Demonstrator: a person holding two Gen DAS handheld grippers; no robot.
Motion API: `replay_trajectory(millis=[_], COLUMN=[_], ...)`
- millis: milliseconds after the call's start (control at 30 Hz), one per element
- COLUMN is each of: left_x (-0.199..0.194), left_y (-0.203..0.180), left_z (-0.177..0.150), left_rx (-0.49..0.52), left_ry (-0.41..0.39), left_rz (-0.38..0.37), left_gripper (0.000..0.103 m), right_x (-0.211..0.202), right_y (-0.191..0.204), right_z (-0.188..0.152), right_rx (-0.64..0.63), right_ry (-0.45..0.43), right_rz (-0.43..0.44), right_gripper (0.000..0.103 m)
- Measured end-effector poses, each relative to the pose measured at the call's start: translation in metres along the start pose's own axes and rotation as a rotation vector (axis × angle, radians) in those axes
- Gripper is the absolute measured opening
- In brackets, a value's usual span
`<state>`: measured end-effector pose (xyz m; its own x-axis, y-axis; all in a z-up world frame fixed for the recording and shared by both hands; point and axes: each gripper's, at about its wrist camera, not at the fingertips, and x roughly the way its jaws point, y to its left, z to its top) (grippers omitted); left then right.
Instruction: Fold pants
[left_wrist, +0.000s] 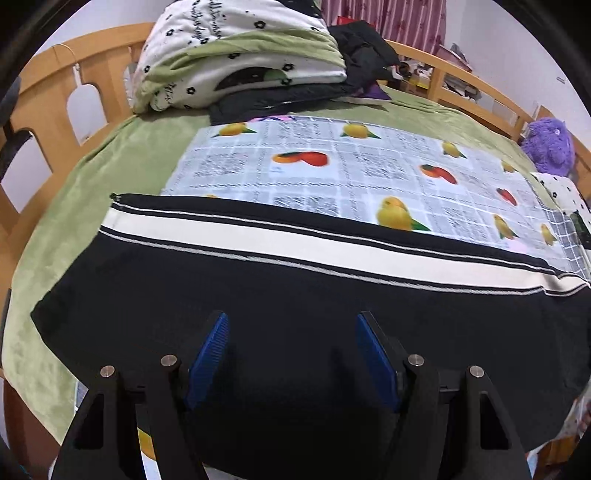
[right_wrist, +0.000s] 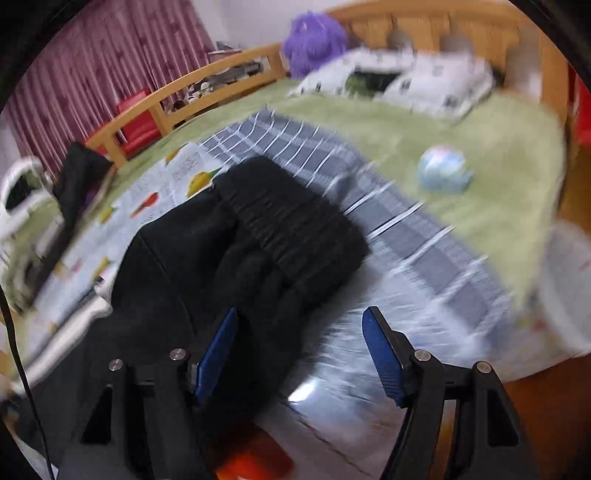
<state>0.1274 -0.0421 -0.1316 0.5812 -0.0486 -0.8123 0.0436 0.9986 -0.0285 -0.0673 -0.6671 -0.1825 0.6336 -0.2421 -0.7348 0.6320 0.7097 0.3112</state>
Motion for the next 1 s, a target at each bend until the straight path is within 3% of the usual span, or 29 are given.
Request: replay_trajectory(millis=[67,133,167,200,267,300,367,433,500,533,600,700,800,867,1000], left_x=[-0.005,-0.009,-0.011,-0.012,-0.013,-0.013,-0.011,-0.009,-0.008,-0.008,-0.01,-0.013,-0.012,-0.008,-0.004], left_y=[-0.005,-0.008,-0.009,-0.011,-0.014,-0.015,-0.017,-0.019,-0.024,-0.027,-0.03,-0.03,-0.029,-0.027,-0.022], left_z=[-0.001,-0.001,-0.002,-0.002,-0.003,-0.003,-0.005,-0.006,-0.008,-0.008,-0.009,-0.008,-0.005,-0.005,-0.011], left_rx=[0.006,0.009,0.009,0.009,0.015,0.017,0.017,0.014,0.021,0.03,0.049,0.064,0.066,0.054,0.038], left_ry=[-0.006,-0.016,-0.02,-0.02,-0.019,-0.021,-0.018,-0.007,-0.003,-0.006,-0.02,-0.041,-0.054,-0.056,-0.026], left_rz=[0.002,0.011,0.015,0.015,0.023,0.025,0.029,0.01,-0.004,-0.005,0.002,0.001,-0.009,-0.022,-0.052], left_gripper=[0.069,0.069,0.069,0.069,0.069,0.069,0.069,0.069,0.069,0.069,0.069,0.069,0.069,0.069,0.069], right_x=[0.016,0.032,0.041,0.039,0.016,-0.009,-0.028,-0.008,0.033,0.043,0.032,-0.008,-0.044,-0.053,-0.027], right_y=[0.007,0.015,0.02,0.02,0.022,0.023,0.026,0.018,-0.001,-0.008,-0.019,-0.008,0.024,0.05,0.127], right_z=[0.005,0.018,0.026,0.028,0.039,0.046,0.052,0.054,0.047,0.042,0.031,0.027,0.032,0.032,0.031], right_rx=[0.032,0.044,0.028,0.011,-0.028,-0.055,-0.109,-0.122,-0.112,-0.111,-0.131,-0.248,-0.376,-0.439,-0.569], right_ry=[0.008,0.026,0.056,0.041,-0.033,-0.125,-0.202,-0.117,0.096,0.149,0.11,0.014,-0.113,-0.149,-0.156], right_rz=[0.02,0.008,-0.03,-0.048,0.034,0.095,0.072,-0.003,-0.05,-0.054,-0.024,-0.146,-0.21,-0.179,-0.015], right_gripper=[0.073,0.07,0.047,0.038,0.035,0.035,0.037,0.048,0.052,0.052,0.062,0.062,0.062,0.062,0.063])
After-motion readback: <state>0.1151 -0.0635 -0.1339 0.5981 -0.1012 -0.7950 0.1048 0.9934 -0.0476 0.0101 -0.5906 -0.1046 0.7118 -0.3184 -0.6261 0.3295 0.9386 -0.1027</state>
